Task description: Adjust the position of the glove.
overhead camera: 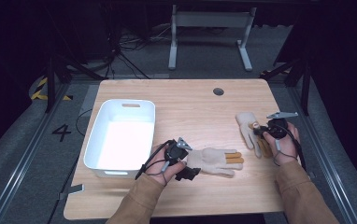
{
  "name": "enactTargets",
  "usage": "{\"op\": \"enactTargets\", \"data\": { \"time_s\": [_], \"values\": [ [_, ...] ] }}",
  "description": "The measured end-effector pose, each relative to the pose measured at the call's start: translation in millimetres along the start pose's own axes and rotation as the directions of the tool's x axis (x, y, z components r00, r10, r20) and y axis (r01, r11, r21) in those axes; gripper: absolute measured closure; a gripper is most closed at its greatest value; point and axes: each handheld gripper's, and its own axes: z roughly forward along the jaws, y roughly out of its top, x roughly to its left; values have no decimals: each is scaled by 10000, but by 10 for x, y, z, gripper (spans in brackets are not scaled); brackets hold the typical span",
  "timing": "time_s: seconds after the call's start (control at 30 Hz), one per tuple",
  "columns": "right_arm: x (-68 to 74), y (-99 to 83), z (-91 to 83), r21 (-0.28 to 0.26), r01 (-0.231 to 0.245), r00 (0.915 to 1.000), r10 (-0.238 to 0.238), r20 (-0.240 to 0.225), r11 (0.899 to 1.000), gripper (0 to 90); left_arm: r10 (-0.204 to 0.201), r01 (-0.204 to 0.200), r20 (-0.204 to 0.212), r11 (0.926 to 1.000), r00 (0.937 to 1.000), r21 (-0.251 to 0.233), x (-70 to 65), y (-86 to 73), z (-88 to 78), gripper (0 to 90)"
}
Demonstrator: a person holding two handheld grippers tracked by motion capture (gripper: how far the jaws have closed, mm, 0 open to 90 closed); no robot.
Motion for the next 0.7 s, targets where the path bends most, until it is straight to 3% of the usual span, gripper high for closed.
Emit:
{"op": "enactTargets", "data": {
  "time_s": [0.37, 0.7],
  "values": [
    [51, 97, -149, -369, 435, 9990, -438, -76, 9984, 703, 10, -10, 30, 10000, 10000, -12, 5, -2, -10, 165],
    [94, 183, -312, -544, 827, 9940, -863, -671, 9951, 703, 4, -3, 88, 10000, 10000, -12, 30, -11, -50, 167]
  ]
}}
